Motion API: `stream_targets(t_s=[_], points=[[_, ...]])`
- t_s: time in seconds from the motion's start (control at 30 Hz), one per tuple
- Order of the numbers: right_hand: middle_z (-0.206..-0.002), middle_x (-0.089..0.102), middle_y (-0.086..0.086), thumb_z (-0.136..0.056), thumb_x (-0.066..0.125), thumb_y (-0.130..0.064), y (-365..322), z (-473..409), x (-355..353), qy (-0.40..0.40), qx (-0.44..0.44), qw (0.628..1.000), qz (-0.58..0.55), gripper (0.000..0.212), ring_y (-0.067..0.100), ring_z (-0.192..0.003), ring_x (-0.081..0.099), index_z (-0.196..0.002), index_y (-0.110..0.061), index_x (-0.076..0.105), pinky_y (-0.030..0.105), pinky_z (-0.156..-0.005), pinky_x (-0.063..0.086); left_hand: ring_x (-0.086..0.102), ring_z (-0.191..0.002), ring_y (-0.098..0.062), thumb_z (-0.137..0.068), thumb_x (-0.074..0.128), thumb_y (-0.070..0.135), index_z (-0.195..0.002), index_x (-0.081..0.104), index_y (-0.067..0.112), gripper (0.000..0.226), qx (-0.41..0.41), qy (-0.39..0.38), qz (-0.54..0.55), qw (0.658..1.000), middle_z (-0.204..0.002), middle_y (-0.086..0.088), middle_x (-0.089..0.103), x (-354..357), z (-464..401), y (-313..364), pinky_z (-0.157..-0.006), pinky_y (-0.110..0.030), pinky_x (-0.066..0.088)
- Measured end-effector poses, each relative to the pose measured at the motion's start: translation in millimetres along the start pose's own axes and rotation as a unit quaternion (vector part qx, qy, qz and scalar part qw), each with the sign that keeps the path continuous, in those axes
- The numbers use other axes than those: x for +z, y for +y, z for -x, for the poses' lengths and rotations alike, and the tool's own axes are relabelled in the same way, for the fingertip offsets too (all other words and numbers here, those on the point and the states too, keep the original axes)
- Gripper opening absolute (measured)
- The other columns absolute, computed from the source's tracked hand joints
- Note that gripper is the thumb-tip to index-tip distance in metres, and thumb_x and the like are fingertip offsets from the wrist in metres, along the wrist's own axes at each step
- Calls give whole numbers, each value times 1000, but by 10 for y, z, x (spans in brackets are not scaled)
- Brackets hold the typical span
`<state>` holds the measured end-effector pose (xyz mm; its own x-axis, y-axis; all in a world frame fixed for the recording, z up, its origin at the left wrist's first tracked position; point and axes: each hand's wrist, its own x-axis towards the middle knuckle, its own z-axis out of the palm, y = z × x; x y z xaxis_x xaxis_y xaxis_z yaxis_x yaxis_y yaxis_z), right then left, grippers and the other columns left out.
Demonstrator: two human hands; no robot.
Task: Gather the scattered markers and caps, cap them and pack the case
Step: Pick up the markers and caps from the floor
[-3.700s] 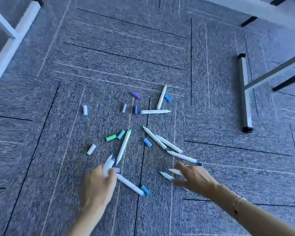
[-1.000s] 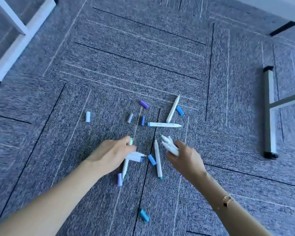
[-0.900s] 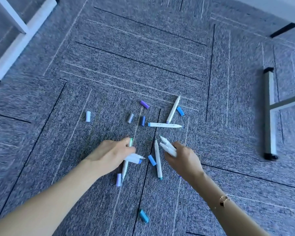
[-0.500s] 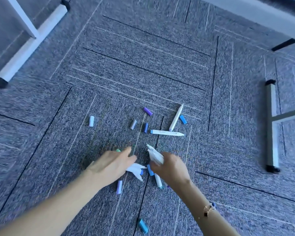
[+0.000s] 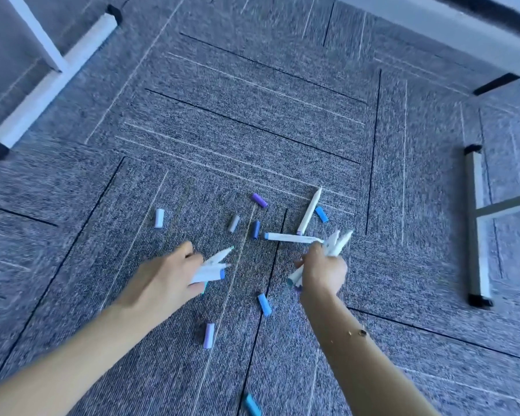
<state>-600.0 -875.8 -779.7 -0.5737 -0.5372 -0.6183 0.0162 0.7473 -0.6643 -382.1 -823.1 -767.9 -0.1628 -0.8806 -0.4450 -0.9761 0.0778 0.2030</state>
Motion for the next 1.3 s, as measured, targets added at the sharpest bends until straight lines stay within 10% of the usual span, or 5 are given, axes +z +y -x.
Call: stream_targets(t_s=[0.47,0.63,0.93,1.17,1.3], points=[[-65,54,0,-84,66,-41,66,-155,-36,38,-89,956,276,38,8,-47,43,-90,-4,58,20,-40,33,42,-43,-4,-92,55,38,-95,54,23,15,-88,63,125,986,-64,8,49,-388,-311,308,-36,-13,24],[-82,64,7,-83,66,-34,-324,-402,100,46,-214,939,265,35,17,-61,63,-100,-4,61,29,-49,55,42,-40,-5,-91,58,33,-110,61,14,28,-82,76,159,981,-63,5,50,-291,-298,220,-32,-15,29],[-101,56,8,-88,64,-22,-341,-420,462,-10,-181,923,340,40,21,-79,59,-118,-3,46,33,-69,57,48,-42,-8,-89,59,38,-113,62,19,30,-119,38,165,978,-63,4,56,-107,156,-53,-36,-21,37],[-69,49,-2,-86,64,-29,-111,-96,268,-63,-189,871,450,28,8,-53,47,-97,-8,51,20,-43,38,44,-39,-11,-90,58,25,-122,56,19,33,-224,47,208,951,-63,-1,56,-244,492,-237,-31,-16,25],[-78,53,1,-88,63,-24,179,282,50,-107,-139,916,362,28,13,-61,57,-104,-9,46,25,-50,52,51,-42,-15,-89,58,25,-127,55,25,38,-242,48,214,945,-64,0,59,-416,905,-121,-34,-21,35]])
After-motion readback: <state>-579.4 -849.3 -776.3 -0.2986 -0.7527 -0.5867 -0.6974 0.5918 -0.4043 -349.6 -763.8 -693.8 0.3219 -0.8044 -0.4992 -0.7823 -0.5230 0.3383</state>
